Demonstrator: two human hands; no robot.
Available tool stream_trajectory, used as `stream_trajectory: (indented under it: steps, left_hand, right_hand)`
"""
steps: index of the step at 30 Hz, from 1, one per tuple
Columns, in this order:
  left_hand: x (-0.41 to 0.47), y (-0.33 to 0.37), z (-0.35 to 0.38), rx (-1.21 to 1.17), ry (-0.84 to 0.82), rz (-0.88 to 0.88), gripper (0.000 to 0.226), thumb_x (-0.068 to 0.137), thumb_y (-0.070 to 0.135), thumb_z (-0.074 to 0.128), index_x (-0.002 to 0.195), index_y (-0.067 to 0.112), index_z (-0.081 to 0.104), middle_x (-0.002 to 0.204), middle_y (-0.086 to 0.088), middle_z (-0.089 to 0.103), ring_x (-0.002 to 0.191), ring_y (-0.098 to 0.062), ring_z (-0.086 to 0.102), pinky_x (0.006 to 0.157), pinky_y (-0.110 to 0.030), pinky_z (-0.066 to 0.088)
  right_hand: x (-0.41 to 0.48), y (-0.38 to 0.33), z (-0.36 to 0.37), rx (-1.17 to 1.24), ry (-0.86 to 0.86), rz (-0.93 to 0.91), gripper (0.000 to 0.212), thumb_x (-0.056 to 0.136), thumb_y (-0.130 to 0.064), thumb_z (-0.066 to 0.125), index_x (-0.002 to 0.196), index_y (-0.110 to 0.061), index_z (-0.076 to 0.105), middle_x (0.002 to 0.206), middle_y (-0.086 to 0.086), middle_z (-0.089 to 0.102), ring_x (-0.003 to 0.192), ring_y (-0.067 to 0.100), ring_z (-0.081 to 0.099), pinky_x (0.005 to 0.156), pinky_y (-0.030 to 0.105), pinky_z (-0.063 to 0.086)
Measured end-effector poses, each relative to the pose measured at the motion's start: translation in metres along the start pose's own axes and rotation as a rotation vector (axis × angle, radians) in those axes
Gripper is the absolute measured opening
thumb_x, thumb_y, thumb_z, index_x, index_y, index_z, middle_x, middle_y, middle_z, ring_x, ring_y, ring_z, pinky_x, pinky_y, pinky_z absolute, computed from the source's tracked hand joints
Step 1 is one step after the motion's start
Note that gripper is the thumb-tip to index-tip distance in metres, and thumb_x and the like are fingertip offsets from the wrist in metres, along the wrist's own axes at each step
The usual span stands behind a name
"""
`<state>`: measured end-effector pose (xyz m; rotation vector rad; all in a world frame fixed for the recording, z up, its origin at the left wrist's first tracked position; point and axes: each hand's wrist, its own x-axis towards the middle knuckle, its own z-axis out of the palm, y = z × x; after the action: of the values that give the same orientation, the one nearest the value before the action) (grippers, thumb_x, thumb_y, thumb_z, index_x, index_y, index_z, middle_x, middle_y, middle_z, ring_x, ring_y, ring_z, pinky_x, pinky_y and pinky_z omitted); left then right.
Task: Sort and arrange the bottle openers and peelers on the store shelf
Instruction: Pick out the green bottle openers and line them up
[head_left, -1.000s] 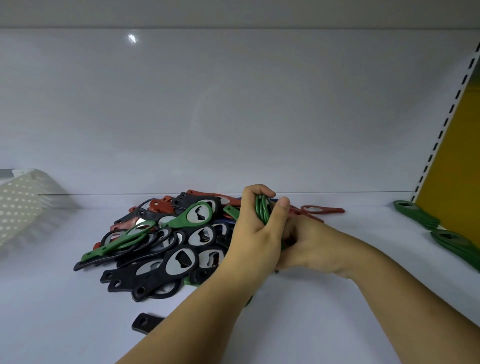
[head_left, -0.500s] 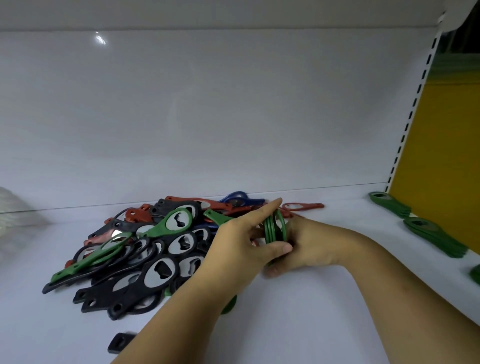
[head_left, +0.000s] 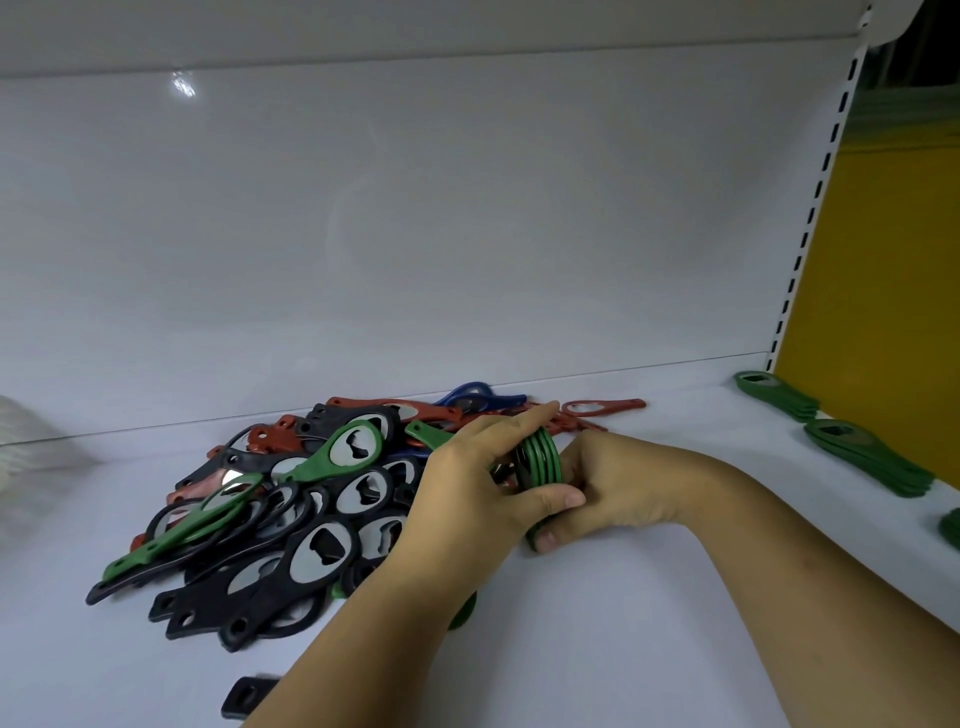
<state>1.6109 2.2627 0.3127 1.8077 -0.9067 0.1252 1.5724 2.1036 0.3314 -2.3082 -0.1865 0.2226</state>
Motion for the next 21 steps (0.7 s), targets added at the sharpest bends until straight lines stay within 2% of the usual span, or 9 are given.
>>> stream_trajectory:
  steps: [2, 3, 6, 10, 14, 17, 19, 21]
  left_hand:
    - [0.0, -0.001, 0.0, -0.003, -0.006, -0.004, 0.066, 0.064, 0.021, 0.085, 0.119, 0.044, 0.058, 0.113, 0.018, 0.06, 0.105, 0.009, 0.053, 0.085, -0.01, 0.047]
    - [0.0, -0.001, 0.0, -0.008, -0.01, -0.01, 0.065, 0.065, 0.02, 0.085, 0.119, 0.044, 0.058, 0.113, 0.016, 0.062, 0.105, 0.007, 0.055, 0.084, -0.009, 0.047]
    - [0.0, 0.001, -0.001, -0.034, -0.035, -0.028, 0.058, 0.067, 0.018, 0.084, 0.111, 0.048, 0.059, 0.102, 0.01, 0.068, 0.095, 0.0, 0.063, 0.082, -0.012, 0.05]
    - [0.001, 0.004, -0.005, -0.139, -0.044, -0.071, 0.046, 0.069, 0.011, 0.082, 0.097, 0.043, 0.064, 0.085, 0.002, 0.071, 0.079, -0.012, 0.068, 0.078, -0.025, 0.057]
    - [0.005, 0.007, -0.012, -0.437, 0.056, -0.2, 0.032, 0.071, 0.01, 0.076, 0.094, 0.03, 0.068, 0.082, -0.008, 0.067, 0.076, -0.019, 0.065, 0.075, -0.038, 0.059]
    - [0.006, 0.006, -0.016, -0.568, 0.111, -0.26, 0.041, 0.06, 0.024, 0.075, 0.1, 0.026, 0.068, 0.083, -0.006, 0.068, 0.083, -0.024, 0.068, 0.078, -0.047, 0.058]
    - [0.006, 0.006, -0.017, -0.584, 0.112, -0.273, 0.046, 0.058, 0.025, 0.074, 0.104, 0.024, 0.068, 0.082, -0.005, 0.067, 0.083, -0.025, 0.068, 0.078, -0.049, 0.058]
    - [0.005, 0.006, -0.017, -0.601, 0.113, -0.273, 0.046, 0.06, 0.023, 0.074, 0.105, 0.023, 0.067, 0.081, -0.004, 0.068, 0.083, -0.023, 0.069, 0.079, -0.048, 0.058]
  right_hand:
    - [0.0, -0.001, 0.001, -0.014, -0.009, 0.013, 0.023, 0.073, -0.032, 0.08, 0.055, -0.029, 0.066, 0.059, -0.001, 0.05, 0.061, 0.012, 0.044, 0.061, 0.028, 0.032]
    - [0.0, -0.001, 0.001, -0.018, -0.009, 0.024, 0.026, 0.073, -0.032, 0.08, 0.053, -0.028, 0.064, 0.057, -0.001, 0.047, 0.059, 0.012, 0.042, 0.059, 0.027, 0.031]
    - [0.001, -0.002, 0.002, -0.018, -0.017, 0.04, 0.035, 0.076, -0.027, 0.078, 0.046, -0.033, 0.061, 0.046, -0.014, 0.045, 0.048, 0.002, 0.039, 0.05, 0.016, 0.03]
    - [-0.001, -0.004, 0.0, 0.013, -0.059, 0.06, 0.014, 0.075, -0.029, 0.078, 0.065, -0.024, 0.07, 0.058, -0.013, 0.059, 0.06, 0.002, 0.052, 0.06, 0.018, 0.04]
    - [-0.003, -0.007, -0.007, 0.156, -0.057, 0.043, 0.011, 0.078, -0.022, 0.075, 0.068, -0.02, 0.073, 0.058, -0.008, 0.056, 0.054, 0.004, 0.048, 0.049, 0.018, 0.039]
    - [-0.003, -0.008, -0.006, 0.219, -0.026, 0.038, 0.023, 0.08, -0.019, 0.073, 0.058, -0.026, 0.074, 0.052, -0.01, 0.049, 0.05, 0.006, 0.038, 0.045, 0.017, 0.031]
    - [-0.003, -0.007, -0.005, 0.224, -0.005, 0.042, 0.025, 0.08, -0.019, 0.073, 0.055, -0.025, 0.073, 0.05, -0.008, 0.047, 0.051, 0.008, 0.034, 0.045, 0.018, 0.027]
    - [-0.002, -0.009, -0.003, 0.207, 0.016, 0.051, 0.016, 0.076, -0.025, 0.078, 0.061, -0.021, 0.074, 0.058, 0.005, 0.045, 0.053, 0.011, 0.032, 0.045, 0.02, 0.026]
